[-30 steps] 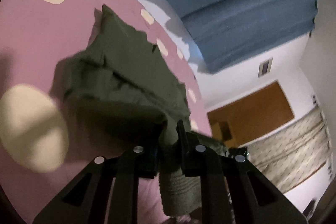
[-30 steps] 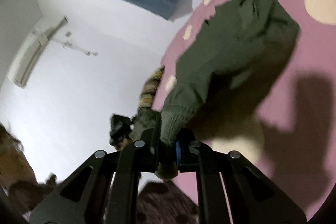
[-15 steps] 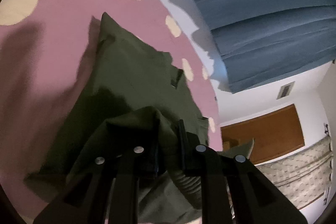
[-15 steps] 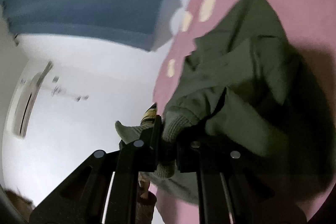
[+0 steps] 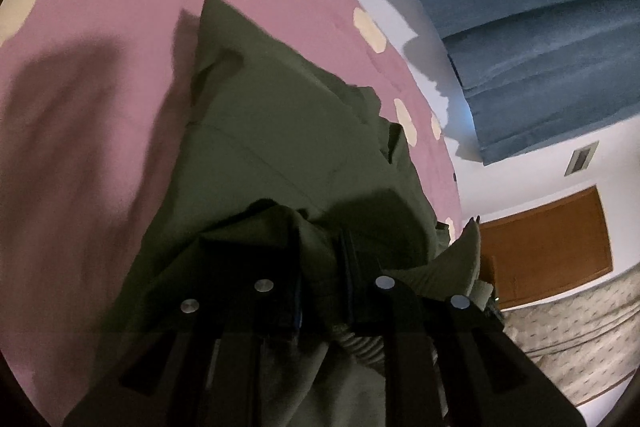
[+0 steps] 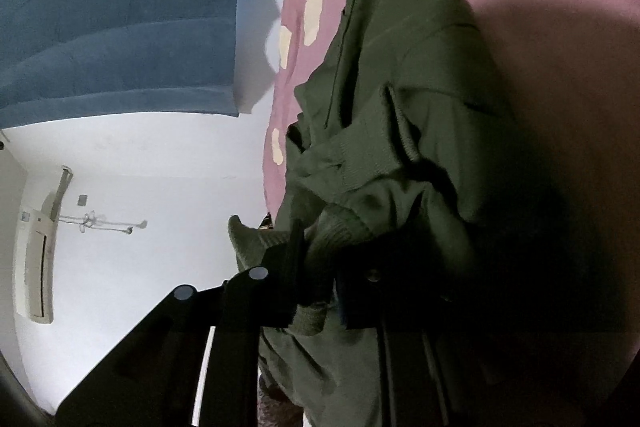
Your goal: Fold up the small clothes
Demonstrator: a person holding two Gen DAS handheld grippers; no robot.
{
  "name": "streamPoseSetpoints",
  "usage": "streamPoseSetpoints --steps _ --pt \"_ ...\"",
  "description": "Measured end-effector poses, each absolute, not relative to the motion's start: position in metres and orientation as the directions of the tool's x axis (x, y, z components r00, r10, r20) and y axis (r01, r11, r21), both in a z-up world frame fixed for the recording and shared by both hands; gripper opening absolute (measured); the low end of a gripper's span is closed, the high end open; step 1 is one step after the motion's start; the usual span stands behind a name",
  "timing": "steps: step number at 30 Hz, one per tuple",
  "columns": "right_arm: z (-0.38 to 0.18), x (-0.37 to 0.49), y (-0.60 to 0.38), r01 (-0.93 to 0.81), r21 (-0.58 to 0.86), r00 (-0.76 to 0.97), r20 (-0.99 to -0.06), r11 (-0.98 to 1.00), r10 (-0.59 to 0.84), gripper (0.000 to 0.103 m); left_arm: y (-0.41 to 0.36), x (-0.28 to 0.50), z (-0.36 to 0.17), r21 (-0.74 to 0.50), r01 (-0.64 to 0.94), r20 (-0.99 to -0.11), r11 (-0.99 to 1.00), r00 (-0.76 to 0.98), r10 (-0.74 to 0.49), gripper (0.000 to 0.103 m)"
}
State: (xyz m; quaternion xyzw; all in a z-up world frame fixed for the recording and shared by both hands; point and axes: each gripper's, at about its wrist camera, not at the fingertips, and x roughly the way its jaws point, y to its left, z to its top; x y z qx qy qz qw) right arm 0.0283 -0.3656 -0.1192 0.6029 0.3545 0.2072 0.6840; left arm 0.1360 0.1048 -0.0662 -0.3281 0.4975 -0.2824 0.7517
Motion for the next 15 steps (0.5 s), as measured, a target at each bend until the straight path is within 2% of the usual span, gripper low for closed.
streamPoseSetpoints --steps 1,5,7,8,12,15 --pt "-0.117 0.027 -0.366 0.139 0.973 0.662 -0.23 0.186 0.713 0.018 0.106 0.132 -0.061 -0.764 0.116 -0.566 0.635 0.355 -0.744 0.019" --pt "-0.107 0.016 -0.374 0.113 0.975 0.687 -0.214 0.19 0.694 0.041 0.11 0.123 -0.042 -0.738 0.164 -0.564 0.655 0.384 -0.731 0.029" --pt "-0.099 0.005 -0.383 0.098 0.975 0.705 -0.208 0.198 0.678 0.047 0.117 0.117 -0.032 -0.731 0.194 -0.554 0.655 0.392 -0.735 0.035" --pt "-0.094 0.002 -0.386 0.093 0.972 0.713 -0.217 0.217 0.666 0.054 0.121 0.115 -0.029 -0.727 0.204 -0.553 0.655 0.391 -0.735 0.037" --pt "-0.066 -0.017 -0.397 0.063 0.911 0.727 -0.321 0.407 0.607 0.058 0.142 0.103 -0.012 -0.696 0.234 -0.542 0.678 0.448 -0.711 0.06" --pt "-0.046 -0.024 -0.399 0.028 0.843 0.729 -0.385 0.537 0.566 0.06 0.152 0.097 0.004 -0.646 0.301 -0.534 0.702 0.478 -0.697 0.063"
